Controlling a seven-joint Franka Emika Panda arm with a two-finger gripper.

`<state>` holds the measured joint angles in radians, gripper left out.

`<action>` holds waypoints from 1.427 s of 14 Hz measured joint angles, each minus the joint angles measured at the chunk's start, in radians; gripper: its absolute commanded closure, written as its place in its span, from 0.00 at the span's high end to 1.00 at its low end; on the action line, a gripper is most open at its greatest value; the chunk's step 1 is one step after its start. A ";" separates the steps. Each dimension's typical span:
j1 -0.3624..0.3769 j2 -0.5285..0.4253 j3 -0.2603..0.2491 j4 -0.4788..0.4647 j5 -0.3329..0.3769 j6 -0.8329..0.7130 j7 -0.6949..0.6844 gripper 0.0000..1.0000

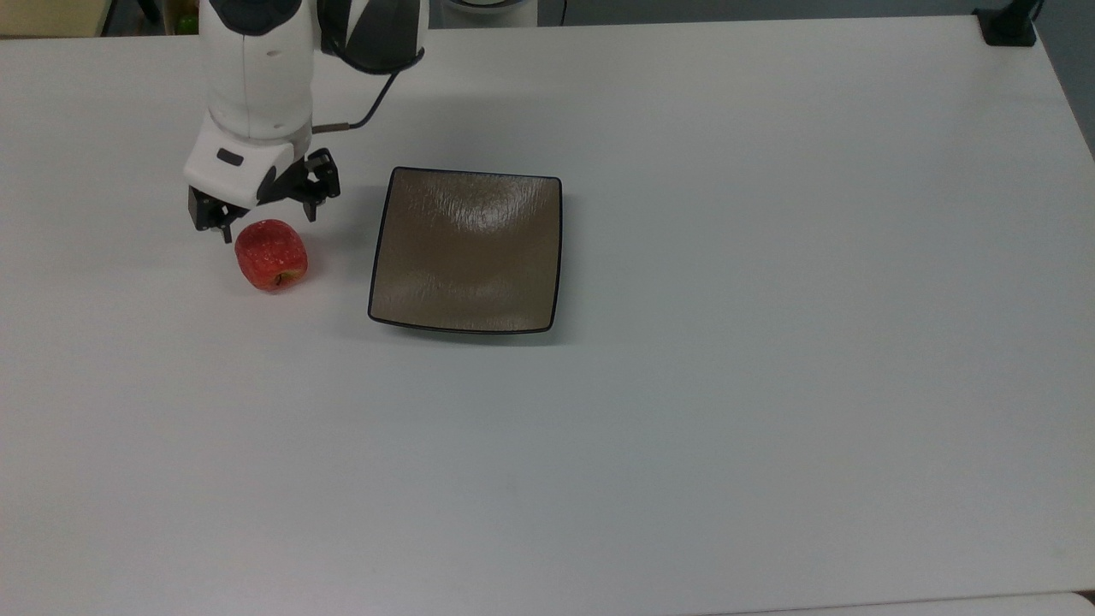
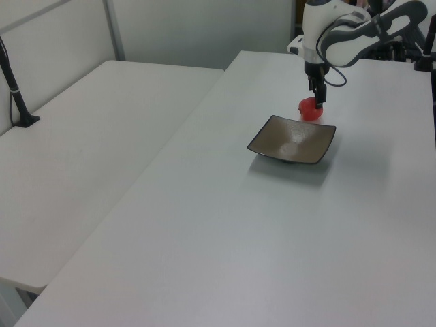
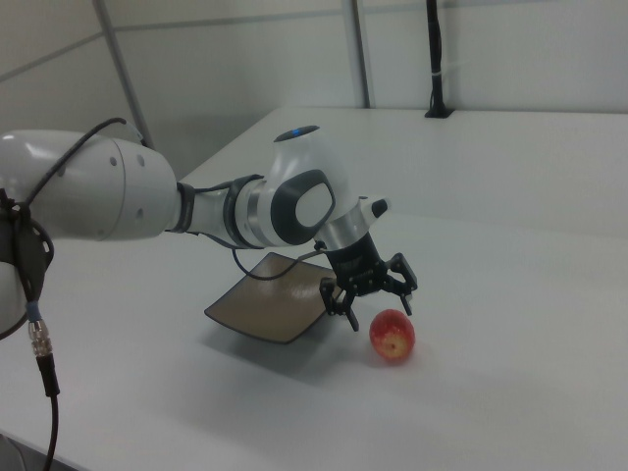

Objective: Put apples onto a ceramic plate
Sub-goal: 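Close the gripper on the red apple and lift it, then carry the apple over the brown plate and lower it onto the plate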

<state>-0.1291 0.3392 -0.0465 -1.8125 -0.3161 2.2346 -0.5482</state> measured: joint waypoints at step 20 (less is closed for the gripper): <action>-0.024 0.039 0.029 0.082 -0.043 0.068 0.030 0.46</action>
<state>-0.1530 0.3783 -0.0175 -1.7309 -0.3594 2.3025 -0.5180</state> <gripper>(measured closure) 0.313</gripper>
